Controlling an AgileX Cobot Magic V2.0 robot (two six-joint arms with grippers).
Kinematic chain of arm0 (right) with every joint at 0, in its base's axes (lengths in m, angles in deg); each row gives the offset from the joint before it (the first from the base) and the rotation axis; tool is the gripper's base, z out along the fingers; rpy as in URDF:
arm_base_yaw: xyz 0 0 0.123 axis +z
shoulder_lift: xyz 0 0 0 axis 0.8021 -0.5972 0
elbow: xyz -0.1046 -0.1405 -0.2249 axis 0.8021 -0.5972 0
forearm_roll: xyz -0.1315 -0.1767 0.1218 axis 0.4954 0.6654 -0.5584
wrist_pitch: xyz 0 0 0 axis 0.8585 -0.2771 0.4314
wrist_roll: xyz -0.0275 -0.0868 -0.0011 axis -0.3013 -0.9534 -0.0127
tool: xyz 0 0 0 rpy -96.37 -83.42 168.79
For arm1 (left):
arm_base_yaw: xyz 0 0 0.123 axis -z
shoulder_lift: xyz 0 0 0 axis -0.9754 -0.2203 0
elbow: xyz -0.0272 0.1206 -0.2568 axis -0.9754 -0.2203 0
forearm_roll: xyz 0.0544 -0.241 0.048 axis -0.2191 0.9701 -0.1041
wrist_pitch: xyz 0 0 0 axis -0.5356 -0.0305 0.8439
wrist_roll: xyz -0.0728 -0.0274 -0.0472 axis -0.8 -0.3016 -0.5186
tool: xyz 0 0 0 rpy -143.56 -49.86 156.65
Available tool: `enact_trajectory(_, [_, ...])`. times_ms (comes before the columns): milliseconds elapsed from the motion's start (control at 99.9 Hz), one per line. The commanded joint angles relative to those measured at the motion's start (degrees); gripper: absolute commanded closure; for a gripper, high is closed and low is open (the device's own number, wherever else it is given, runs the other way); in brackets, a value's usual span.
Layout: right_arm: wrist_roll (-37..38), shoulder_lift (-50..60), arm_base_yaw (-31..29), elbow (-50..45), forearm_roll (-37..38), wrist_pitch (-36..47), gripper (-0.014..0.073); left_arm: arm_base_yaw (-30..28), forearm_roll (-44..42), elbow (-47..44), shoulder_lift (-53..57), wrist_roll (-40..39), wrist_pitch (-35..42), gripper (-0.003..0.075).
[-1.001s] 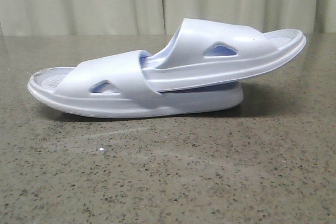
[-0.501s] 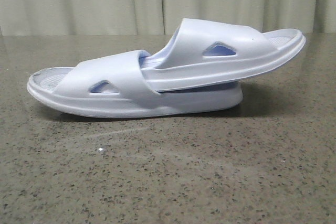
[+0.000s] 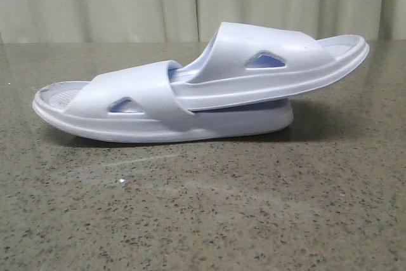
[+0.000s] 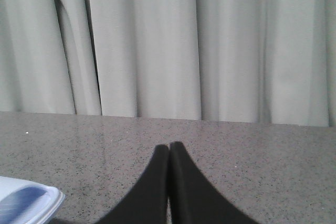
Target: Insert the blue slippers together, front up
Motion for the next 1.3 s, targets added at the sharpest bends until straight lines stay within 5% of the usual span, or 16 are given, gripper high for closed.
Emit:
enact_trajectory(0, [-1.19,-0.25,-0.20,1.58,1.25,0.54,0.0701,-0.10,0.49,-0.52,1.65,-0.62,4.78,0.0704])
enact_trajectory(190, [-0.21,-0.25,-0.20,1.58,1.87,-1.21,0.0701,-0.10,0.49,-0.52,1.65,-0.62,4.78,0.0704])
enact_trajectory(270, [3.87,-0.25,-0.20,1.58,9.05,-4.06,0.0701,-0.10,0.49,-0.52,1.65,-0.62,4.78,0.0704])
enact_trajectory(641, [42.86,-0.25,-0.94,1.58,54.05,-9.89,0.0701,-0.10,0.49,-0.52,1.65,-0.62,4.78,0.0704])
enact_trajectory(941, [73.22,0.70,-12.53,-0.98,77.25,-11.89,0.0701,-0.10,0.49,-0.52,1.65,-0.62,4.78,0.0704])
enact_trajectory(1071, [81.82,3.71,-15.03,-4.19,83.95,-11.74,0.0701,-0.10,0.49,-0.52,1.65,-0.62,4.78,0.0704])
enact_trajectory(1291, [84.05,7.50,-15.59,-10.22,85.56,-9.49,0.0701,-0.10,0.49,-0.52,1.65,-0.62,4.78,0.0704])
